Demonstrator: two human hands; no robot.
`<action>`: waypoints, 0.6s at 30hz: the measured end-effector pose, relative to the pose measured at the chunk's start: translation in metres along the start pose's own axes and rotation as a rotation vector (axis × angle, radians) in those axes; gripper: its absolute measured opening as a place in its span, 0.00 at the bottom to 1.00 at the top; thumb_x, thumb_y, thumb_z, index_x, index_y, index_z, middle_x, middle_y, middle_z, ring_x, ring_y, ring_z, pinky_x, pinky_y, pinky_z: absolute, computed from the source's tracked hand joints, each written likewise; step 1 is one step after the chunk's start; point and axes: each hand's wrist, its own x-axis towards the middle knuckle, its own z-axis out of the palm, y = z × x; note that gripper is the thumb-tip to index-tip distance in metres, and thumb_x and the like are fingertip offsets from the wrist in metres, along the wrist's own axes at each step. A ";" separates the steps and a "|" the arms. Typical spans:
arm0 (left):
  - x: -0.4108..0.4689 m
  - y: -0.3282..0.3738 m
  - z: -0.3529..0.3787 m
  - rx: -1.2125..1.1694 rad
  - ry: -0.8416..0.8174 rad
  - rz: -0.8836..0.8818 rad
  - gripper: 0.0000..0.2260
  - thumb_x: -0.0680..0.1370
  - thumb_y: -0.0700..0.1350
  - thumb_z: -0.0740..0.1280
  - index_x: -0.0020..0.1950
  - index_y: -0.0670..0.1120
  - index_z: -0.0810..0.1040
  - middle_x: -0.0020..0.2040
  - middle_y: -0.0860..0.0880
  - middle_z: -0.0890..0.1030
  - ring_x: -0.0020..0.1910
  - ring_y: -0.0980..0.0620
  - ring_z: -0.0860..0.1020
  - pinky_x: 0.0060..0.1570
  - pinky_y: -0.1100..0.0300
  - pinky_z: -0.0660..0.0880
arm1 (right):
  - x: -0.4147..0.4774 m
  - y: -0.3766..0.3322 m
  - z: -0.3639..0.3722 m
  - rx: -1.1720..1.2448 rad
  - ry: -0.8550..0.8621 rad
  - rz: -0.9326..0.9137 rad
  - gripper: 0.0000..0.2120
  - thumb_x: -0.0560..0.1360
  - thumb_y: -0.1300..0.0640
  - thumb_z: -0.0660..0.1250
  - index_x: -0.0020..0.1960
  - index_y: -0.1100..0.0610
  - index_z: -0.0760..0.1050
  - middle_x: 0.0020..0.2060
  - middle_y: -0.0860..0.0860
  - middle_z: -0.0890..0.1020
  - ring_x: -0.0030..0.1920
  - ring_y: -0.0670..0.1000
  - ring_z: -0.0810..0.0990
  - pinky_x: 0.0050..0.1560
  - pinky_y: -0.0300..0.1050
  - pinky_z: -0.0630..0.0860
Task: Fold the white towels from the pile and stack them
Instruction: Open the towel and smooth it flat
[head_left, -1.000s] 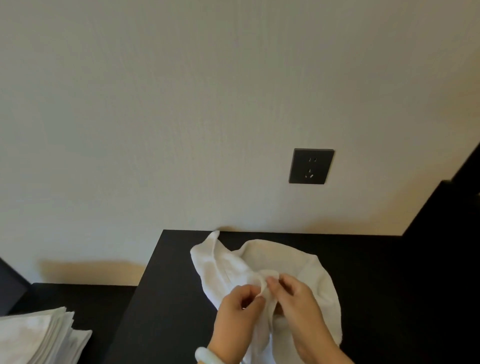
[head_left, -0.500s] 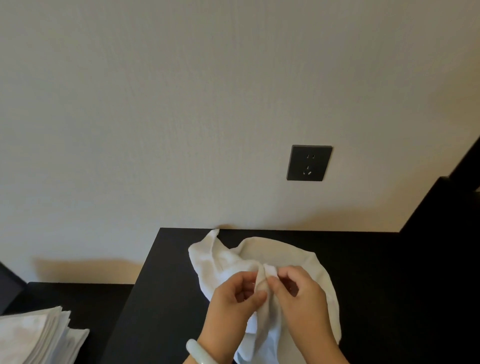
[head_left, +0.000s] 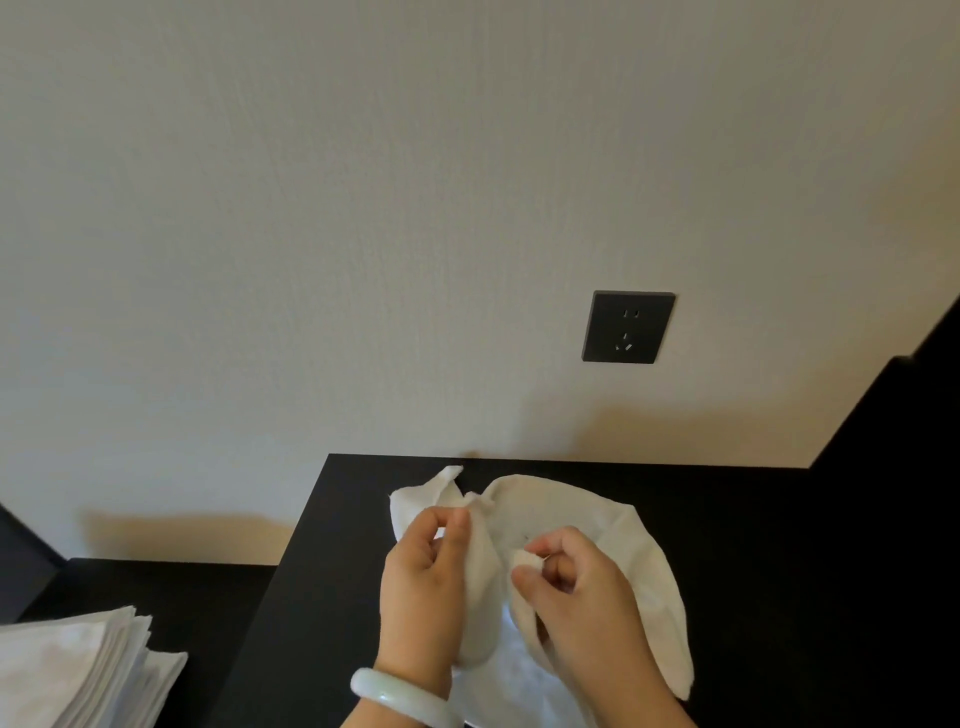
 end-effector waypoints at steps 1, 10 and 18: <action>-0.002 0.000 0.001 0.016 -0.074 -0.011 0.12 0.80 0.49 0.64 0.37 0.51 0.78 0.25 0.51 0.73 0.25 0.55 0.67 0.29 0.61 0.66 | 0.000 -0.001 0.000 0.043 -0.031 0.024 0.04 0.76 0.57 0.71 0.46 0.49 0.77 0.32 0.50 0.81 0.33 0.46 0.79 0.36 0.37 0.76; -0.009 0.005 0.000 0.209 -0.199 0.135 0.11 0.78 0.43 0.66 0.36 0.54 0.77 0.36 0.55 0.77 0.34 0.60 0.75 0.36 0.69 0.71 | -0.005 -0.005 -0.003 0.187 -0.077 -0.059 0.14 0.77 0.61 0.70 0.55 0.43 0.76 0.33 0.54 0.80 0.36 0.52 0.81 0.41 0.43 0.80; -0.007 0.010 -0.007 0.336 -0.270 0.302 0.05 0.80 0.50 0.65 0.45 0.57 0.78 0.30 0.59 0.77 0.28 0.61 0.73 0.33 0.71 0.68 | -0.004 -0.009 -0.007 0.190 -0.067 -0.075 0.17 0.78 0.62 0.68 0.57 0.40 0.76 0.32 0.53 0.80 0.35 0.52 0.80 0.41 0.43 0.81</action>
